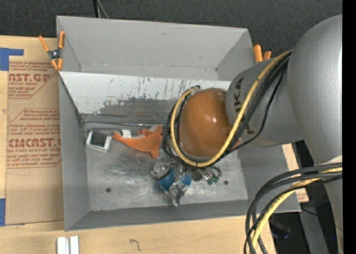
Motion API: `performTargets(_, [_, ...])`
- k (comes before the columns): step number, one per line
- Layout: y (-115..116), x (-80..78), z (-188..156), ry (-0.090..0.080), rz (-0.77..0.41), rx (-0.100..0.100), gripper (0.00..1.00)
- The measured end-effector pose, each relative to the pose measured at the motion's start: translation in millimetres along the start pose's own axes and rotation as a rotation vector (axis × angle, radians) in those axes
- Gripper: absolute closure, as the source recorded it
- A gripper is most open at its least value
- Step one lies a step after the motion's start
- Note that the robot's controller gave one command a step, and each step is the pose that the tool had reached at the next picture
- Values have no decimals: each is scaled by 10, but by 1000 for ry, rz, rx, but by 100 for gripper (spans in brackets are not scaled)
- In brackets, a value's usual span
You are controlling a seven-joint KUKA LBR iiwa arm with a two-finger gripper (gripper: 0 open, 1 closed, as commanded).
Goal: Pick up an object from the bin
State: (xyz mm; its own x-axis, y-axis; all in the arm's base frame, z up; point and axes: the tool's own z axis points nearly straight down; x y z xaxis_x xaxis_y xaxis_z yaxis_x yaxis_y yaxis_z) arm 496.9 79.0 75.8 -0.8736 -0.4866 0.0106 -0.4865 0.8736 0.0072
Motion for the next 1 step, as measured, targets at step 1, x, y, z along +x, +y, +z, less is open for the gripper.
performTargets(1, [34,45,-489,-4,52,4,100])
